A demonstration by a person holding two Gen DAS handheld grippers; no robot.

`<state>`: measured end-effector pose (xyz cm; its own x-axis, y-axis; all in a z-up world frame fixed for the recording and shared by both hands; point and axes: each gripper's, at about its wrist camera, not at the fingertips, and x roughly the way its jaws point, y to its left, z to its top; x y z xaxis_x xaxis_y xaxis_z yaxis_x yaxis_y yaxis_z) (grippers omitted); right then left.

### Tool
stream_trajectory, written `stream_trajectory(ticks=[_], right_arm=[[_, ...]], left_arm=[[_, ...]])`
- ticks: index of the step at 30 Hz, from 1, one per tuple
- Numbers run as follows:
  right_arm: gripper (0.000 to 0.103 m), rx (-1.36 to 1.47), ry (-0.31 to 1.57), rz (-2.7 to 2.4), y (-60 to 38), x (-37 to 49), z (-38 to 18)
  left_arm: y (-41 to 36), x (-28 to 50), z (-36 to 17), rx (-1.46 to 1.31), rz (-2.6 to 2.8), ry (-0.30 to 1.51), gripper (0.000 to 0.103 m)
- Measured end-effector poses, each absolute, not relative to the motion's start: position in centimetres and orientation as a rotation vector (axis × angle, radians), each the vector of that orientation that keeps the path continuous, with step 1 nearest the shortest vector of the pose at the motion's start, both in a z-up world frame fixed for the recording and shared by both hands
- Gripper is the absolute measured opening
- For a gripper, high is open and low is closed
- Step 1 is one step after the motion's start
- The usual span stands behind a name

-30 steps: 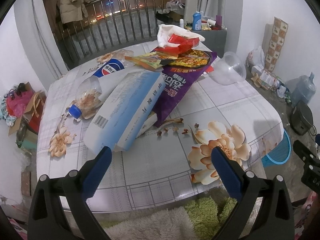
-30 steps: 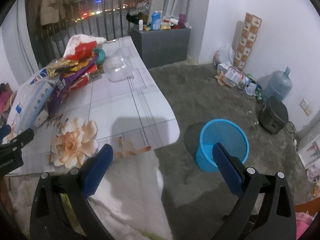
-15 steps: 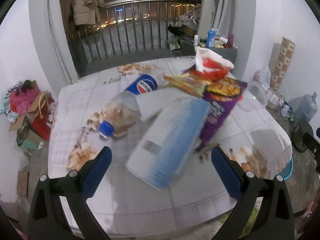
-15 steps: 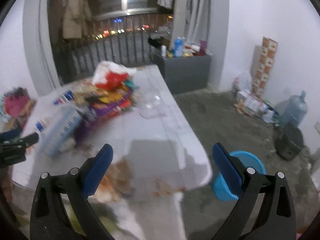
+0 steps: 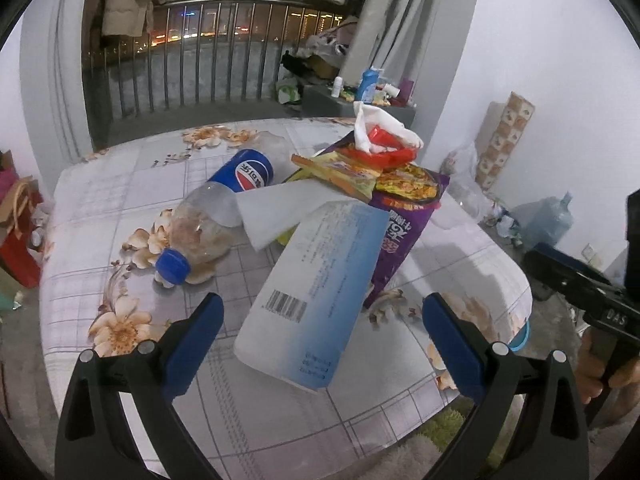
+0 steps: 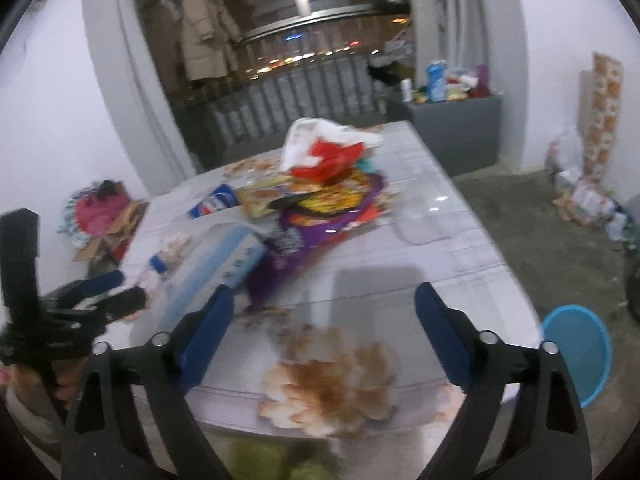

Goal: Collect trash
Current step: 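Grasp the white-blue box with the right tool while the left tool reaches toward the gold packet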

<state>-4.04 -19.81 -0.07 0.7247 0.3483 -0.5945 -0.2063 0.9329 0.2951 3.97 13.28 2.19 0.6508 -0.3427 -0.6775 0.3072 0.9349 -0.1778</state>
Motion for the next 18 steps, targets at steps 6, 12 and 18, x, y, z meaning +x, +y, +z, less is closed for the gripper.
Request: stream_trajectory(ticks=[6, 12, 18], right_arm=[[0.053, 0.400, 0.823, 0.483, -18.0, -0.1, -1.7], [0.051, 0.536, 0.934, 0.595, -15.7, 2.6, -3.4], [0.051, 0.593, 1.004, 0.634, -14.1, 4.4, -5.0]], left_arm=[[16.1, 5.3, 1.7, -0.144, -0.416, 0.775, 0.091], [18.8, 7.6, 0.2, -0.237, -0.393, 0.826, 0.056], [20.2, 10.1, -2.4, -0.314, -0.396, 0.929, 0.030]])
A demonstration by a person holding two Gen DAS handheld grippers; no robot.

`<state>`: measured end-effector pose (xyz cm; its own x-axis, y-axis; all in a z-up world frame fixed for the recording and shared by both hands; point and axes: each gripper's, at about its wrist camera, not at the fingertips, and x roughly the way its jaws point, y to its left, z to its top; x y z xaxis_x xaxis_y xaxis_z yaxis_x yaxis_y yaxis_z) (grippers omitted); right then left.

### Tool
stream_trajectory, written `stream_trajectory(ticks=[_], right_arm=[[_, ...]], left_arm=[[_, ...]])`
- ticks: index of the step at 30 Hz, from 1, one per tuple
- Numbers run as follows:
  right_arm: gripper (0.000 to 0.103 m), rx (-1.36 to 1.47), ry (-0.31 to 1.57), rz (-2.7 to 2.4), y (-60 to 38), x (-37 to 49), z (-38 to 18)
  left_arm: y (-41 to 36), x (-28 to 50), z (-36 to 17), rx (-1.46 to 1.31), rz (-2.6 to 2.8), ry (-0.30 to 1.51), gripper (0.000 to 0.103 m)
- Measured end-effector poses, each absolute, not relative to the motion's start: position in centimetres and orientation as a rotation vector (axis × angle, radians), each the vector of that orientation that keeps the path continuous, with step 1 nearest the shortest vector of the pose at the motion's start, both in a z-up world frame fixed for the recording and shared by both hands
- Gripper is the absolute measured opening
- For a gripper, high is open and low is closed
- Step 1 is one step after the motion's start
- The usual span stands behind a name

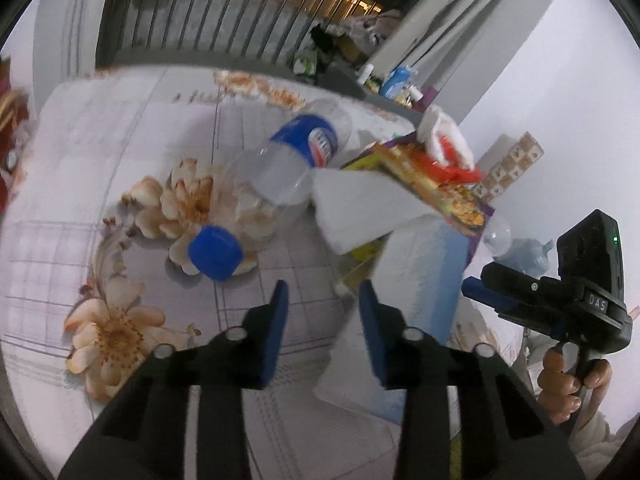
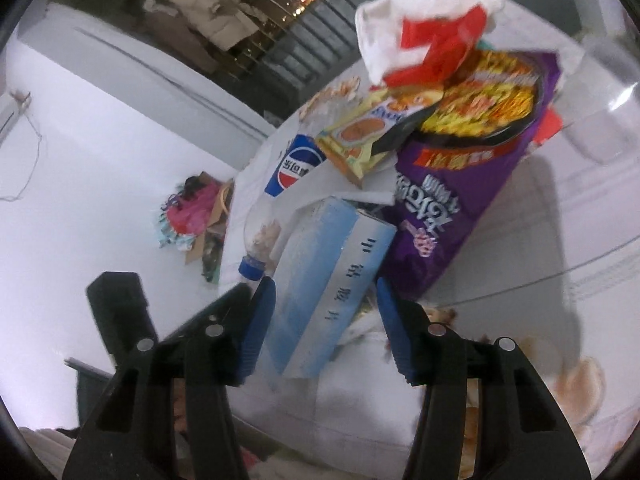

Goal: Collect trash
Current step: 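Grasp the white-blue box with the right tool while the left tool reaches toward the gold packet, then grasp the gold snack packet with the left tool while the right tool holds the box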

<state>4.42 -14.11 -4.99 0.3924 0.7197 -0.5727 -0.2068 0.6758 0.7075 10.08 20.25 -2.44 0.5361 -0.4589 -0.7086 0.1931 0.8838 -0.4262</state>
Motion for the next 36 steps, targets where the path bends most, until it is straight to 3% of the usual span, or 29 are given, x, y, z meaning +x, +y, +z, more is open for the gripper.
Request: stream_trajectory(ticks=[3, 6, 8, 12, 31, 33, 36], right_arm=[[0.049, 0.617, 1.032, 0.656, -13.6, 4.7, -5.7], [0.034, 0.660, 1.050, 0.685, -13.8, 5.0, -6.3], [0.016, 0.695, 1.055, 0.709, -14.4, 4.9, -6.3], [0.005, 0.748, 1.041, 0.752, -15.3, 4.4, -6.4], [0.007, 0.888, 0.886, 0.543, -29.9, 0.0, -7.0], [0.013, 0.841, 0.886, 0.487, -28.8, 0.7, -7.0], [0.033, 0.750, 0.862, 0.459, -27.4, 0.5, -6.3]], left_arm=[[20.4, 10.7, -3.3, -0.346, -0.425, 0.977, 0.024], [20.1, 10.9, -3.7, -0.349, -0.440, 1.002, 0.019], [19.8, 10.8, -3.8, -0.345, -0.453, 1.019, 0.017], [18.8, 10.3, -3.6, -0.331, -0.471, 1.038, 0.012], [6.2, 8.1, -4.4, -0.238, -0.754, 1.090, 0.013], [5.5, 8.3, -4.8, -0.226, -0.741, 1.095, 0.013], [5.5, 8.2, -4.5, -0.217, -0.732, 1.076, 0.014]])
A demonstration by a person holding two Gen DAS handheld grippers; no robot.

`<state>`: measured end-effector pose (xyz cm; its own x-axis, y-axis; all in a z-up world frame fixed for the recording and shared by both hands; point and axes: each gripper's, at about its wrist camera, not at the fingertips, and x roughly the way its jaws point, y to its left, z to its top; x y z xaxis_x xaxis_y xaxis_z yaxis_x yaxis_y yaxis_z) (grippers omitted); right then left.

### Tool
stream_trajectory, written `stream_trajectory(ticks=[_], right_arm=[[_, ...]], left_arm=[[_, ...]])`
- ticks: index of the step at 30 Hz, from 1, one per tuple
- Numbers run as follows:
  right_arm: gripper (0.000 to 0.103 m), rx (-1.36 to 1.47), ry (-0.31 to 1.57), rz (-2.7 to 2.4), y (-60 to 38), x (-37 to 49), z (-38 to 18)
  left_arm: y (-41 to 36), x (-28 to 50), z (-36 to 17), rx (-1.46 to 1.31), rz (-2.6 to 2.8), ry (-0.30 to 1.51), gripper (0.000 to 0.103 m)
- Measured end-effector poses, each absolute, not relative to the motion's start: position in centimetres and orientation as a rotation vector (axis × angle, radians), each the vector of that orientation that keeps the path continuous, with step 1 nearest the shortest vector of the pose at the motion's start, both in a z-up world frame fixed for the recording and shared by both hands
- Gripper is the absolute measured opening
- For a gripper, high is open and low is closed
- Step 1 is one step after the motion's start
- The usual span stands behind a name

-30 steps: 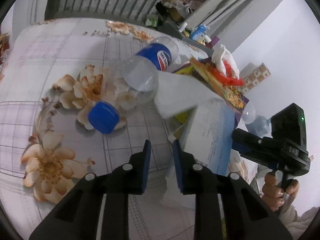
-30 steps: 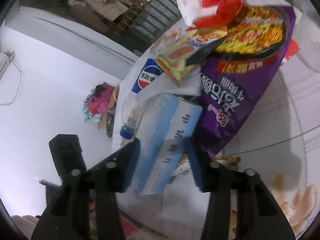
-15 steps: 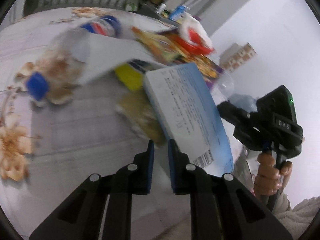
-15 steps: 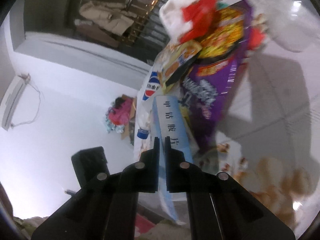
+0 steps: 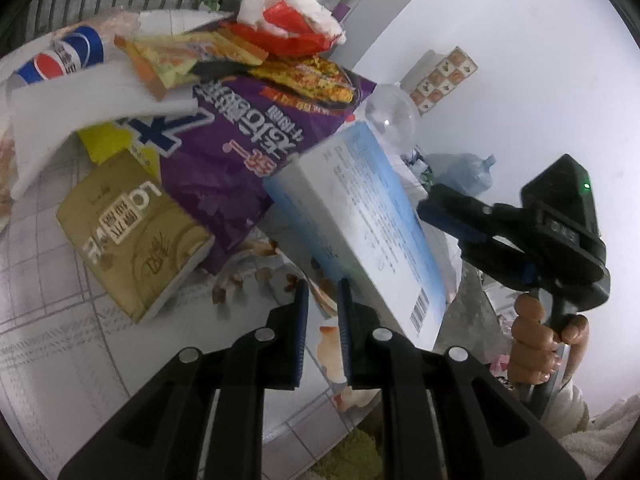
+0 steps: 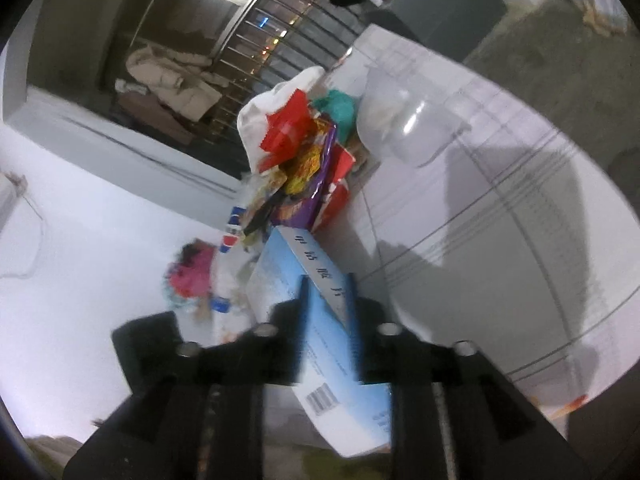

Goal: Collect trash
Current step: 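Grasp the gold snack packet with the left tool while the right tool holds the box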

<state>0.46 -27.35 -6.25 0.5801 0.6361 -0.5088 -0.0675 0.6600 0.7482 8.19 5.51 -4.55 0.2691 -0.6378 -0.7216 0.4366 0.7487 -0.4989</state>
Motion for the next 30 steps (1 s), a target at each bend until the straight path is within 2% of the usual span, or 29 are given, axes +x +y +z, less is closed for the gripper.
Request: stream_trajectory(ticks=[5, 10, 11, 13, 15, 16, 17, 18, 21, 25, 30], right_arm=[[0.061, 0.482, 0.829, 0.448, -24.6, -1.3, -4.2], [0.075, 0.240, 0.859, 0.474, -20.8, -1.7, -4.2], [0.077, 0.203, 0.866, 0.474, -19.9, -1.7, -4.3], [0.079, 0.126, 0.881, 0.460, -18.2, -1.3, -4.9], [0.079, 0.074, 0.897, 0.439, -17.6, -1.2, -5.3], [0.079, 0.055, 0.903, 0.430, -17.4, -1.1, -5.5], [0.079, 0.045, 0.905, 0.427, -17.1, -1.1, -5.5], [0.079, 0.037, 0.907, 0.422, -17.2, -1.1, -5.6], [0.080, 0.044, 0.912, 0.413, -17.2, -1.2, -5.5], [0.080, 0.070, 0.928, 0.399, -17.9, -1.2, -5.7], [0.080, 0.087, 0.945, 0.403, -18.2, -1.3, -6.0]], left_arm=[[8.0, 7.9, -3.2, -0.216, -0.650, 1.008, 0.015], [10.4, 8.2, -2.7, -0.186, -0.536, 0.984, 0.015], [10.8, 8.4, -2.7, -0.186, -0.519, 0.988, 0.019], [11.5, 8.7, -2.7, -0.187, -0.484, 0.989, 0.030], [11.7, 9.4, -2.6, -0.185, -0.452, 0.987, 0.050], [11.9, 9.6, -2.5, -0.182, -0.433, 0.981, 0.055], [11.7, 9.8, -2.4, -0.173, -0.413, 0.977, 0.066], [11.9, 10.0, -2.3, -0.166, -0.389, 0.975, 0.073], [12.0, 11.2, -2.8, -0.163, -0.315, 0.982, 0.078], [12.3, 13.0, -4.3, -0.241, -0.257, 1.042, 0.078], [11.5, 13.6, -4.8, -0.236, -0.236, 1.020, 0.078]])
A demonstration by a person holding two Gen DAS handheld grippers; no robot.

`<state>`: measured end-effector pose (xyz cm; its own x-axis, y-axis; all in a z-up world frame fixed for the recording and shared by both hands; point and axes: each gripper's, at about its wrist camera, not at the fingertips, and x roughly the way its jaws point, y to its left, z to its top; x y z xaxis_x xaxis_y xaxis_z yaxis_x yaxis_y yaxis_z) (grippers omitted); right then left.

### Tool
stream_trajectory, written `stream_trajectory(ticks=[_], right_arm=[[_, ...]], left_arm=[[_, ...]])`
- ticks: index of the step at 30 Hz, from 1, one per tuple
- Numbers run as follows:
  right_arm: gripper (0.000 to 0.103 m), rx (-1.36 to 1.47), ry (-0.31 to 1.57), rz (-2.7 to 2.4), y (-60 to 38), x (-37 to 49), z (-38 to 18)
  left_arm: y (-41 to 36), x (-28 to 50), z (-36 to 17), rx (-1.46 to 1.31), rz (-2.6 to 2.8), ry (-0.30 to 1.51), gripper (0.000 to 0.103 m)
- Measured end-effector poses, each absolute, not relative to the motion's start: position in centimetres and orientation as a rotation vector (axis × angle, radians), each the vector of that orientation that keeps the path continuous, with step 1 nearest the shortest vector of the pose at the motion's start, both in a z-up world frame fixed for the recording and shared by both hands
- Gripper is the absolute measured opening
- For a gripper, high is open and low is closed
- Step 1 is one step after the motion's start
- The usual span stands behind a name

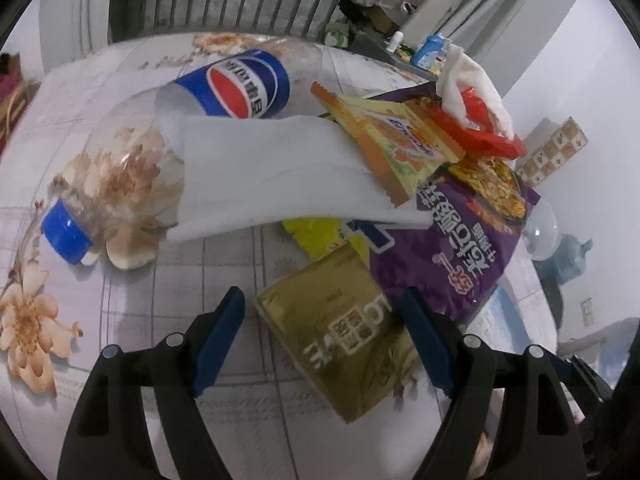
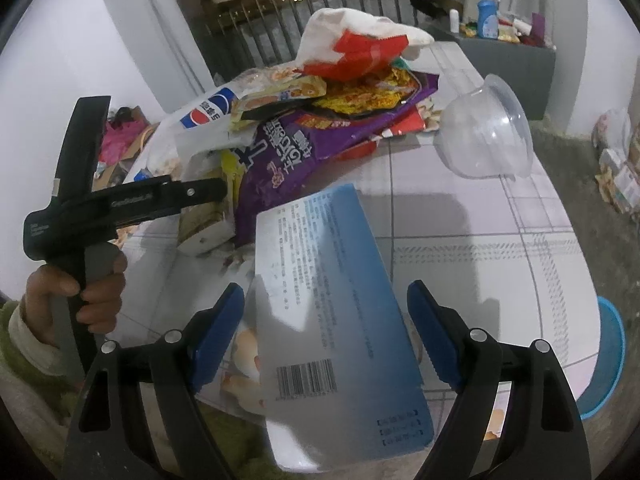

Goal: Collect trash
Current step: 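Grasp the gold snack packet with the left tool while the right tool holds the box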

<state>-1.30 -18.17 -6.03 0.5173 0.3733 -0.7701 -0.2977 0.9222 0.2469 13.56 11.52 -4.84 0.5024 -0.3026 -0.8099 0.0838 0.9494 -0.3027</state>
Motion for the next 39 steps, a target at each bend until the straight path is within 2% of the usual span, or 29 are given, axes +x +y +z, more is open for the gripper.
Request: stream_trajectory(ticks=[4, 5, 9, 11, 16, 20, 21, 23, 25, 39], right_arm=[[0.080, 0.089, 0.953, 0.413, -18.2, -1.4, -6.3], [0.080, 0.088, 0.953, 0.413, -18.2, -1.4, -6.4], [0.079, 0.087, 0.963, 0.416, -18.6, -1.7, -6.6], [0.075, 0.082, 0.967, 0.410, -18.8, -1.8, -6.6], [0.075, 0.087, 0.976, 0.403, -19.1, -2.4, -6.7], [0.075, 0.098, 0.978, 0.396, -19.4, -2.7, -6.7], [0.075, 0.101, 0.977, 0.393, -19.5, -2.7, -6.7], [0.075, 0.108, 0.977, 0.387, -19.6, -2.8, -6.7], [0.075, 0.113, 0.980, 0.379, -19.5, -2.6, -6.6], [0.075, 0.118, 0.985, 0.334, -18.8, -2.3, -6.6]], left_arm=[[10.9, 13.3, -4.9, -0.169, -0.243, 0.995, 0.077], [10.7, 13.2, -4.9, -0.157, -0.255, 0.994, 0.073], [10.3, 12.3, -4.7, -0.074, -0.322, 0.975, 0.070], [10.4, 11.8, -4.8, -0.049, -0.348, 0.980, 0.069], [9.9, 9.4, -4.5, 0.071, -0.485, 1.011, 0.070], [10.0, 8.0, -4.7, 0.111, -0.505, 0.997, 0.074], [10.1, 8.1, -4.9, 0.103, -0.493, 1.001, 0.083], [10.6, 8.2, -5.4, 0.069, -0.457, 1.015, 0.093], [11.1, 8.1, -5.8, 0.028, -0.451, 1.009, 0.097], [10.6, 6.3, -6.4, 0.071, -0.428, 0.938, 0.098]])
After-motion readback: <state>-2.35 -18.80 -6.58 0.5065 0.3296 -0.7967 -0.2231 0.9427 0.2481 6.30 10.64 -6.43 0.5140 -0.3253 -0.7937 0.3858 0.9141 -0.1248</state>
